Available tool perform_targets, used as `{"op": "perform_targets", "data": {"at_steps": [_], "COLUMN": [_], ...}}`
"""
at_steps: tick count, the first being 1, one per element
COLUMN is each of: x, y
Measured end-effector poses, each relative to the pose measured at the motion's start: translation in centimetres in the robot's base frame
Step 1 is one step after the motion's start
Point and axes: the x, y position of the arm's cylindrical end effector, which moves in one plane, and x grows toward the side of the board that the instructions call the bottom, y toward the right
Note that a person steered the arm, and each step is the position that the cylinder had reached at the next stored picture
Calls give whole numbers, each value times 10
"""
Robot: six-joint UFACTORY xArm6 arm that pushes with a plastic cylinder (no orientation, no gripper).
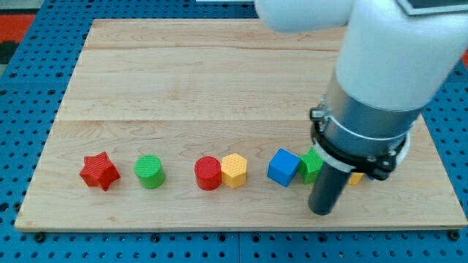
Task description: Push the blue cube to the center
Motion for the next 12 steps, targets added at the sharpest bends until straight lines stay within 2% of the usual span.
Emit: {"op": "perform_targets", "data": {"at_steps": [2,4,6,8,12], "x": [-43,-57,-120,-178,-179], "y": [-11,-55,-120,-104,-104]}}
